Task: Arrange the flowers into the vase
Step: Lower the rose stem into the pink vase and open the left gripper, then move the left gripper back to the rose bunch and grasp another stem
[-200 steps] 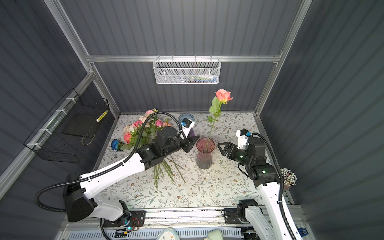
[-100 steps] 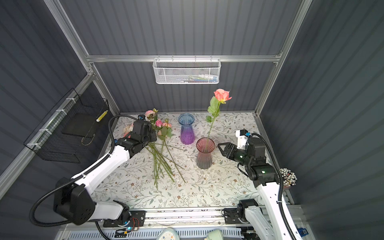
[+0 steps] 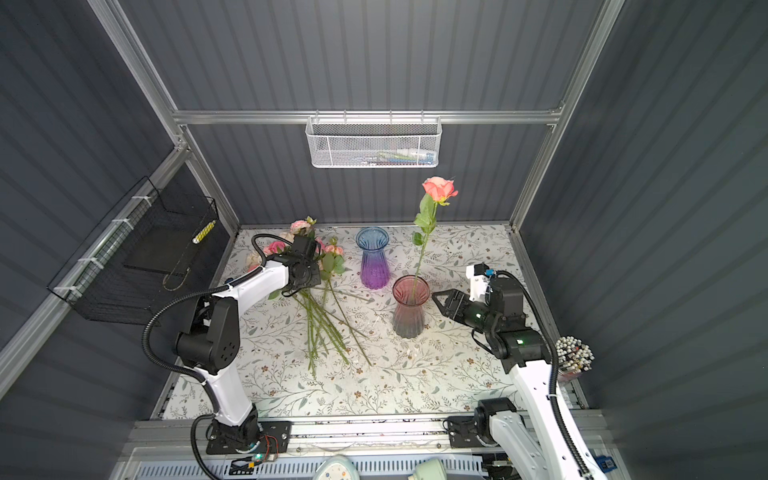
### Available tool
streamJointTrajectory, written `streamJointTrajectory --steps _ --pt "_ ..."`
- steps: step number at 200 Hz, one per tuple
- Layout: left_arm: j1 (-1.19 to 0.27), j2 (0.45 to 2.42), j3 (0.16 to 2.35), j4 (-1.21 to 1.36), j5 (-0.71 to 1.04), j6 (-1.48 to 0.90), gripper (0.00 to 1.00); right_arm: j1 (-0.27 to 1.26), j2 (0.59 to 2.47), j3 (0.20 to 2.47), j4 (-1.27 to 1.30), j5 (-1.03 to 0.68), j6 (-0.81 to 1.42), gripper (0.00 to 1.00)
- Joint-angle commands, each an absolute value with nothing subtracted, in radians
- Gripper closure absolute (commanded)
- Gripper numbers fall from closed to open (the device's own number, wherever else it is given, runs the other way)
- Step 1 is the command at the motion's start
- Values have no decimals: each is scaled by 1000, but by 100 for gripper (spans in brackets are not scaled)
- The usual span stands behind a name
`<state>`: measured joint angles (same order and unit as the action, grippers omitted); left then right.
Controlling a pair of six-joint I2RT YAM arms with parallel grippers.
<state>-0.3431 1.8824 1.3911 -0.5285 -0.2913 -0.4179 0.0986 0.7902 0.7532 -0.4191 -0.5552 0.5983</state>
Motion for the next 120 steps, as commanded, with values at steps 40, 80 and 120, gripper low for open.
streamJointTrajectory --steps 40,80,120 --pt "-334 1987 1519 -624 -347 -343 83 101 797 742 -395 -577 580 42" --pt "-333 1995 1508 -626 -374 -330 83 101 823 740 -359 -583 581 42" --pt "-333 2020 1492 -599 -348 -327 90 101 834 751 -360 -583 579 42"
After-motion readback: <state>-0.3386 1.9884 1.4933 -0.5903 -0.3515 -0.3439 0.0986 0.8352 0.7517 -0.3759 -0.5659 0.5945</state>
